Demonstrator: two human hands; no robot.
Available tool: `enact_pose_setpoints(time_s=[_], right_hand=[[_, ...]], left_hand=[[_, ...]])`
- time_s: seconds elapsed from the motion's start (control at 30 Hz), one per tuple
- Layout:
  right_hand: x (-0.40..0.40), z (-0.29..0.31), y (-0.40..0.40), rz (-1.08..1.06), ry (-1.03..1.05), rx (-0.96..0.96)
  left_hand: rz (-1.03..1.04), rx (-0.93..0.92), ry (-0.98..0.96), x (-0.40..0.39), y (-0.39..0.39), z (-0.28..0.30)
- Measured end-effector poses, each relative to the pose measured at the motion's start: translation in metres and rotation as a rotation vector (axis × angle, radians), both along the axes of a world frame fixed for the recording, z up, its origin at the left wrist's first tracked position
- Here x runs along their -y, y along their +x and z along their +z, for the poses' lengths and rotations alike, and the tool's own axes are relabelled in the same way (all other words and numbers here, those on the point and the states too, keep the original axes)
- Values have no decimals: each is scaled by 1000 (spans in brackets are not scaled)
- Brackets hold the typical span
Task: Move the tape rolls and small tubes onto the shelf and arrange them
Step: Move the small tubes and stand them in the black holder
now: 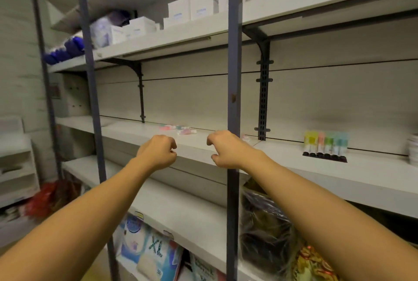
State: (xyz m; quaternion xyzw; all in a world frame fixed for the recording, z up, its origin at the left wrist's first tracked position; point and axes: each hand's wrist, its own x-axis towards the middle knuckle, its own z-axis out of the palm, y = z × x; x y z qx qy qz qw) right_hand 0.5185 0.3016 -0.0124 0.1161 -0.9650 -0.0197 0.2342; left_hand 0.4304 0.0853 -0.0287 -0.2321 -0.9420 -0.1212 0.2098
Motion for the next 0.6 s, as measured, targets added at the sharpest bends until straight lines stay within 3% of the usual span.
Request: enact_pose_setpoints(time_s=[0.6], right_hand=[[52, 8, -163, -178, -12, 44]], left_hand=[[-18, 86, -23, 93, -201, 7]])
